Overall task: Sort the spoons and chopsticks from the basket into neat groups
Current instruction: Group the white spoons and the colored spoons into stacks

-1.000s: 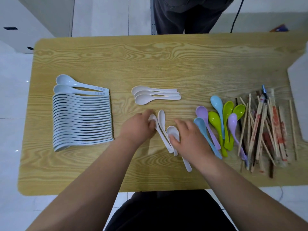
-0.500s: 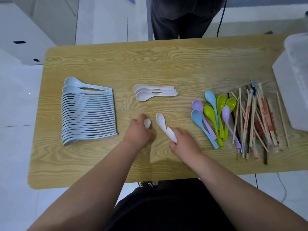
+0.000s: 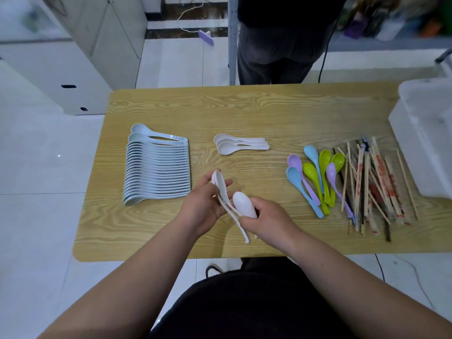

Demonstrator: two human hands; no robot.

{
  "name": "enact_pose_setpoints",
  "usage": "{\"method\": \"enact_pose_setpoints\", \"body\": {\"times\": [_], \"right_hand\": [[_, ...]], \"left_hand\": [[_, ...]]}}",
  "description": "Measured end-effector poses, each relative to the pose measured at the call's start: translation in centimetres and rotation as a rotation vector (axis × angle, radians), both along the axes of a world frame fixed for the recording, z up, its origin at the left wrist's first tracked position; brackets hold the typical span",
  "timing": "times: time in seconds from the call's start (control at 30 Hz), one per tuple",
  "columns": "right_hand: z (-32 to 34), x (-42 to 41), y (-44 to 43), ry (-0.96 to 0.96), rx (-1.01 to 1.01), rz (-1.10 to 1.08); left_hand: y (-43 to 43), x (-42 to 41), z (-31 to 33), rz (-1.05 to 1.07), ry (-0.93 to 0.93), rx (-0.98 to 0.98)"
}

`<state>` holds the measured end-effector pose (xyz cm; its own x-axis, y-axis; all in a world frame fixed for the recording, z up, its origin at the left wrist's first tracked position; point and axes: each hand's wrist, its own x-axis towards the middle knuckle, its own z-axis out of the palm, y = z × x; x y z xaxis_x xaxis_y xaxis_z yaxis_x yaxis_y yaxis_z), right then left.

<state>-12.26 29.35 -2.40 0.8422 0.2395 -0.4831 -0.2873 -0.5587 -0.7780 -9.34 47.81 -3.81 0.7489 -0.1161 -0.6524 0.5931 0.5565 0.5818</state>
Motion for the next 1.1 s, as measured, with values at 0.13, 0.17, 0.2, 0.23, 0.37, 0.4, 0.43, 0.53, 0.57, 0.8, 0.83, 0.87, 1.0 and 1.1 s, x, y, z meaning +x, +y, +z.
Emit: {"method": "enact_pose_setpoints", "body": {"times": [0.13,0.17,0.2,0.23,0.37,0.4,0.43,0.53,0.57,0.8,0.83,0.87,1.0,1.1], "right_hand": [[1.3,-0.8,0.6,-0.059,0.021,0.044],[1.8,-1.2,0.8,-0.068,0.022,0.070],[2.2,-1.6,0.9,-0.079,0.017,0.083],[2.7,-1.9,1.0,-0.090,0.022,0.077],[3.8,-2.6,1.1,-0.075,0.066,-0.080],[4.1,-2.6,1.1,-0.071,0.050,-0.095],[4.3,-2.5,1.0,-0.100,0.019,-0.088],[5.0,-2.4,0.7,-0.207,-0.026,-0.071],[5.3,-2.4,0.7,-0.234,-0.004,-0.071],[4.7,-2.7,-0.8,-0.373,0.027,-0.029],[4.7,-2.6,-1.6,-0.376,0.013,-0.010],[4.6,-2.6,-2.5,-0.376,0.000,0.018],[4.5,-3.0,-5.9,-0.325,0.032,0.025],[4.5,-3.1,-9.2,0.005,0.064,-0.072]], "left_hand": [[0.0,-1.0,2.2,0.004,-0.061,0.041],[0.1,-1.3,2.6,0.000,-0.070,0.059],[0.3,-1.5,2.9,-0.002,-0.076,0.065],[0.4,-1.8,3.2,0.003,-0.078,0.058],[0.5,-3.4,4.1,0.030,-0.076,0.017],[0.4,-3.8,4.3,0.018,-0.085,0.032],[0.3,-4.2,4.4,0.003,-0.095,0.048],[-0.2,-5.0,4.7,-0.023,-0.123,0.064],[-0.5,-5.1,4.8,-0.024,-0.130,0.053],[-5.1,-5.6,5.8,-0.043,-0.195,0.029],[-6.1,-5.6,5.9,-0.021,-0.188,0.036],[-7.2,-5.6,6.0,0.001,-0.180,0.051],[-11.1,-5.7,6.2,0.079,-0.154,0.187],[-13.2,-5.3,6.3,0.216,-0.124,0.175]]}}
